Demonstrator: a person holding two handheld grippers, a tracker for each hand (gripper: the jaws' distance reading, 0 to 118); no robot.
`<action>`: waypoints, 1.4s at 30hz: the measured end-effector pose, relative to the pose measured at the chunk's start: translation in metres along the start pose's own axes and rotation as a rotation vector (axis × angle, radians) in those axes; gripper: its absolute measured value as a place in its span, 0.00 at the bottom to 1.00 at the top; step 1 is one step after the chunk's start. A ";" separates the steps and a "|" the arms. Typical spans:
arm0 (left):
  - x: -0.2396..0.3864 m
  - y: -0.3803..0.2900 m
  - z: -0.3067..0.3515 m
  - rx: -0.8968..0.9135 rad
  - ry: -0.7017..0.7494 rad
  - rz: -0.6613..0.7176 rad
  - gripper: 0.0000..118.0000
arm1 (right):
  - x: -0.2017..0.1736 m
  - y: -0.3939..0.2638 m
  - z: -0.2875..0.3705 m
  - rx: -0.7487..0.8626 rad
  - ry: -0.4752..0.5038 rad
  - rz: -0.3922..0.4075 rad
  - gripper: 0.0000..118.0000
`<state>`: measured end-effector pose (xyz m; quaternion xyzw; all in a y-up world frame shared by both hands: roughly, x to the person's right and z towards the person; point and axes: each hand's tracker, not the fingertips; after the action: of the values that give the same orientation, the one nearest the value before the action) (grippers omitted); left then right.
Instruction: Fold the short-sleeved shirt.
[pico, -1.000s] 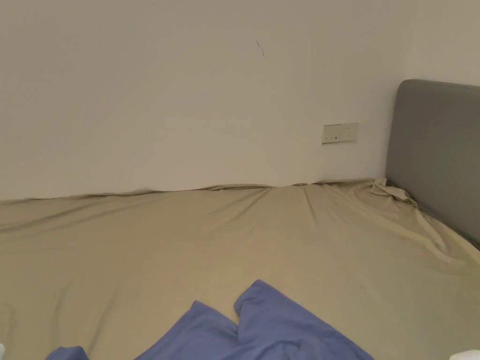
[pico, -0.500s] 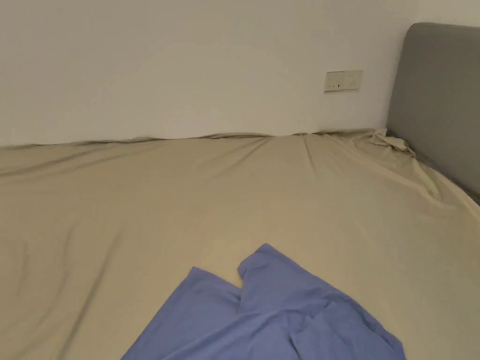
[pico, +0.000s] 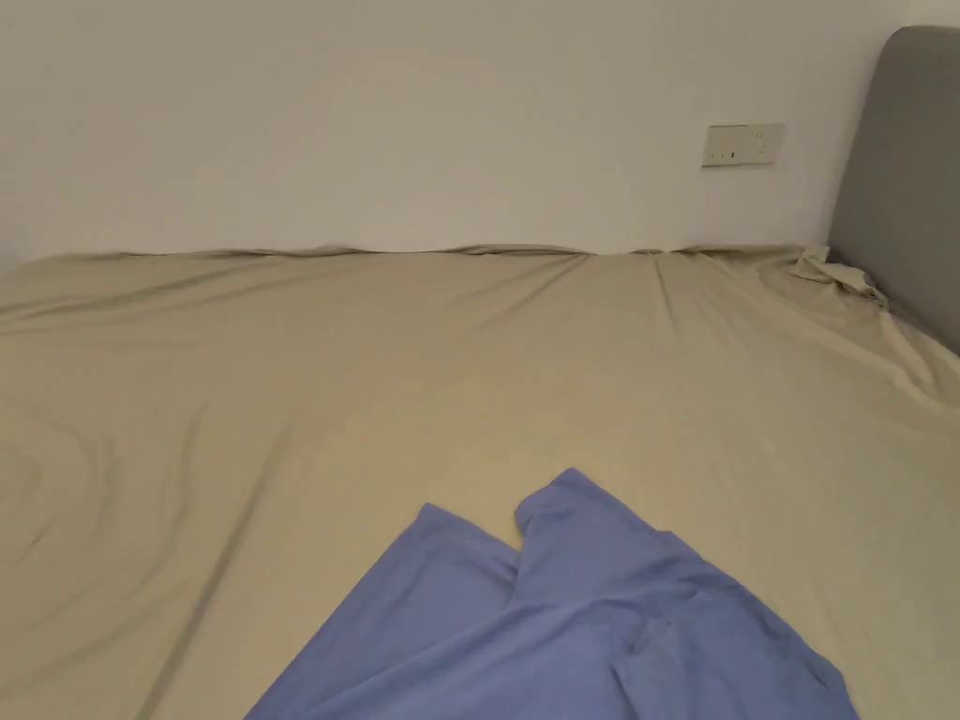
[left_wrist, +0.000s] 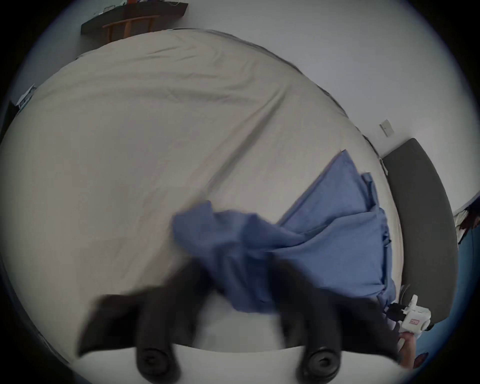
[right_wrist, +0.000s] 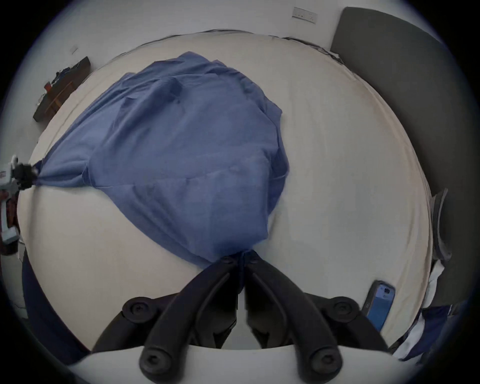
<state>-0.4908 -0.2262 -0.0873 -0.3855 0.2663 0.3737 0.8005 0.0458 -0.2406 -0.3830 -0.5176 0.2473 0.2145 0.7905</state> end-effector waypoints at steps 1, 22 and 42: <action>-0.001 0.005 0.005 0.026 0.006 -0.032 1.00 | 0.002 0.005 0.013 0.022 -0.015 0.021 0.52; 0.037 -0.051 0.049 0.101 0.107 -0.162 0.00 | -0.112 0.042 0.137 0.489 0.263 0.073 0.02; 0.039 -0.025 -0.045 0.095 0.316 -0.358 0.04 | -0.074 0.077 0.085 0.380 0.163 0.032 0.02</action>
<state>-0.4542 -0.2584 -0.1306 -0.4421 0.3329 0.1482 0.8196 -0.0437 -0.1395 -0.3638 -0.3707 0.3547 0.1342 0.8478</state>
